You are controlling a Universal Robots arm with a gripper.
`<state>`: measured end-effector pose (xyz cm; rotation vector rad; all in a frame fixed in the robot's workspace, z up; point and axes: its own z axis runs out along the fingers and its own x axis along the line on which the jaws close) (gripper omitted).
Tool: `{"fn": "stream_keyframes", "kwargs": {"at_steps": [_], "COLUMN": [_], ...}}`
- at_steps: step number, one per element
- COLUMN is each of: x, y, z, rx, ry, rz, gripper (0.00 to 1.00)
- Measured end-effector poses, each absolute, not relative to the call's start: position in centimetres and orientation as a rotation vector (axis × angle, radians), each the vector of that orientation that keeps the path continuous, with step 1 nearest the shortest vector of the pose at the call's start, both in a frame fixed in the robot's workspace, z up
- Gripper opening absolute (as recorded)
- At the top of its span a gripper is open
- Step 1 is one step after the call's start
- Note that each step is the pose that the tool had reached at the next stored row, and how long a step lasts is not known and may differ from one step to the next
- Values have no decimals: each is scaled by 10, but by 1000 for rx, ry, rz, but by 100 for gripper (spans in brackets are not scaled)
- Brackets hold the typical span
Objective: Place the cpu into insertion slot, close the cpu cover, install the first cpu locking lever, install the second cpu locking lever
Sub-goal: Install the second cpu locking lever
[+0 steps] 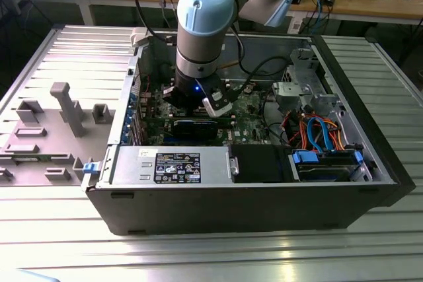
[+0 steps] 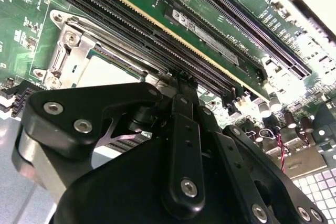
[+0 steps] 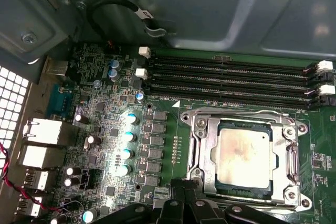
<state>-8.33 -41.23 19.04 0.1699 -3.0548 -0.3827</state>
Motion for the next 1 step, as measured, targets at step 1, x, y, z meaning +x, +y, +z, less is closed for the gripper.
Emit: {"fn": "stream_keyframes", "kwargs": {"at_steps": [1], "x": [-83], "y": [-412], "z": [190], "rx": [170], "ry": [-3055], "rz": [-383], "gripper": [11]}}
